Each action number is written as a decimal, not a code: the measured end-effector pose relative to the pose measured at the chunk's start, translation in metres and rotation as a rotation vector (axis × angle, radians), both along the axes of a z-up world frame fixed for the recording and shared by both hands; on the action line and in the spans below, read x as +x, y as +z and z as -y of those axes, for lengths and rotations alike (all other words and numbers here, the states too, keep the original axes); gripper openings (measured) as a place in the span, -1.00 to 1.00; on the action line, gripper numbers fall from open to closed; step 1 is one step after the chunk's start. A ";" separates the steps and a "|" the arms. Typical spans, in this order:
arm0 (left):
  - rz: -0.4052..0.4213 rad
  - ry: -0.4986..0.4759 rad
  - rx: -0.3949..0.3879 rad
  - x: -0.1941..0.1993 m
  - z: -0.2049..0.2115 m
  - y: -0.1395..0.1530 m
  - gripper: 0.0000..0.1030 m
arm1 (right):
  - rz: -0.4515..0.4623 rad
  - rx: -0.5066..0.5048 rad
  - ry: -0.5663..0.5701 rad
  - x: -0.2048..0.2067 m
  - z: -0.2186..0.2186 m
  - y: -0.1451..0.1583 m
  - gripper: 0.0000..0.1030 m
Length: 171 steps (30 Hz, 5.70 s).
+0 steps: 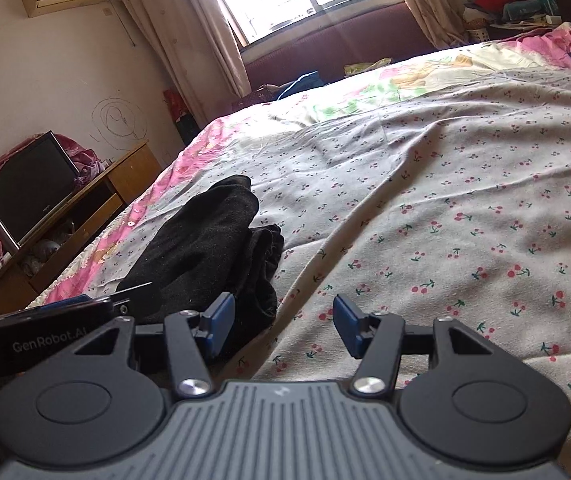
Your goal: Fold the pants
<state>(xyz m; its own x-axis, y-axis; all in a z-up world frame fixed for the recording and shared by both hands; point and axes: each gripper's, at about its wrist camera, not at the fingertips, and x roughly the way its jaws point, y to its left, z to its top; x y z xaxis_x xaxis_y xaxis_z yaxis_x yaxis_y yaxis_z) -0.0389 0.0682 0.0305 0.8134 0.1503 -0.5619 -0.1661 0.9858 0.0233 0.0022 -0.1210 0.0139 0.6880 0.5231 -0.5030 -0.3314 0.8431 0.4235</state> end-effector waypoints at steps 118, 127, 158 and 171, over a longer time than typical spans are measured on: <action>-0.108 0.149 0.013 -0.015 -0.022 -0.016 1.00 | -0.020 -0.119 0.083 -0.007 -0.029 -0.011 0.18; -0.108 0.149 0.014 -0.015 -0.022 -0.016 1.00 | -0.022 -0.119 0.083 -0.006 -0.029 -0.011 0.18; -0.107 0.148 -0.005 -0.016 -0.021 -0.016 1.00 | -0.034 -0.123 0.088 -0.005 -0.030 -0.014 0.18; -0.107 0.154 -0.037 -0.018 -0.022 -0.015 1.00 | -0.071 -0.102 0.095 -0.001 -0.032 -0.019 0.18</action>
<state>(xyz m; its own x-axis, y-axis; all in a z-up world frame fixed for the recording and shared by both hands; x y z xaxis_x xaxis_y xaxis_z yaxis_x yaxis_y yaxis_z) -0.0571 0.0899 0.0158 0.7180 0.2459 -0.6512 -0.3137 0.9494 0.0126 0.0010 -0.0894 -0.0048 0.5985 0.5279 -0.6026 -0.3844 0.8492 0.3621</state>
